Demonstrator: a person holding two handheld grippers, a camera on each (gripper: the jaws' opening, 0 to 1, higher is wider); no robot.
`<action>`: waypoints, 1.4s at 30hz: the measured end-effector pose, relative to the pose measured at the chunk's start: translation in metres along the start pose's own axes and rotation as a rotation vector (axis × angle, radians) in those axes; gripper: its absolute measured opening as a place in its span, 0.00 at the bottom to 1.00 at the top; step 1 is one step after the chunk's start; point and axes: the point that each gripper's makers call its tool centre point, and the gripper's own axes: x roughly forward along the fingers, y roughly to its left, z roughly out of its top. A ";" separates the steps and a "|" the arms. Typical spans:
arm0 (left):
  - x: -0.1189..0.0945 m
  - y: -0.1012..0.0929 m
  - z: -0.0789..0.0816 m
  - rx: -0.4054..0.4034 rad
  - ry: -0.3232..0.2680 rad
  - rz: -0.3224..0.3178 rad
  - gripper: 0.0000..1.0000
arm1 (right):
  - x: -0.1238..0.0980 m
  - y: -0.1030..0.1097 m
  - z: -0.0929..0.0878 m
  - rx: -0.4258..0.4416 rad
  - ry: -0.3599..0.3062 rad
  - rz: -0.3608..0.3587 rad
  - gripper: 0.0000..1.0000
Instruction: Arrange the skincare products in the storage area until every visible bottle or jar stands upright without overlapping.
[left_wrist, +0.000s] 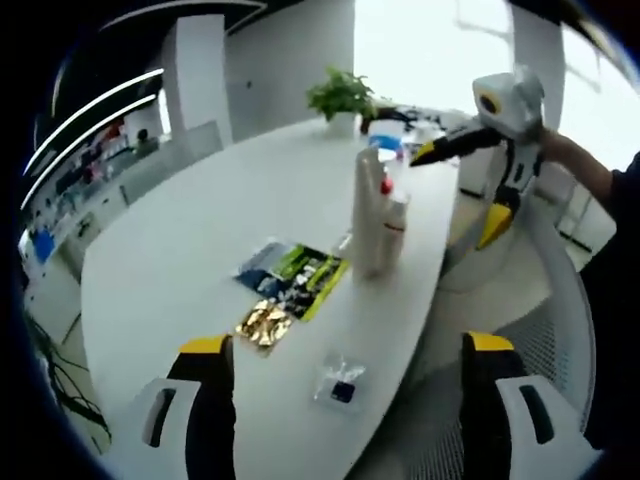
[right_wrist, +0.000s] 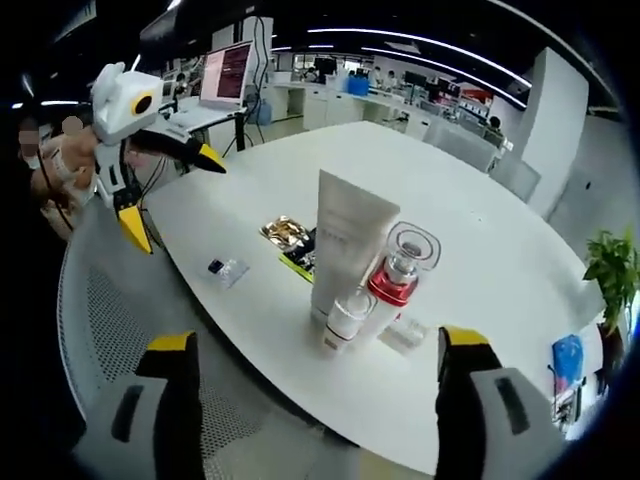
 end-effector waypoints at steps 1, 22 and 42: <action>0.001 0.001 -0.002 -0.030 0.018 0.013 0.93 | 0.000 -0.001 -0.001 -0.003 0.004 0.005 0.99; 0.013 -0.008 0.007 -0.093 0.008 0.173 0.97 | 0.011 -0.053 -0.042 -0.157 0.102 0.129 0.99; 0.014 -0.001 0.009 -0.137 -0.012 0.192 0.97 | 0.055 -0.089 -0.042 -0.363 0.152 0.215 0.54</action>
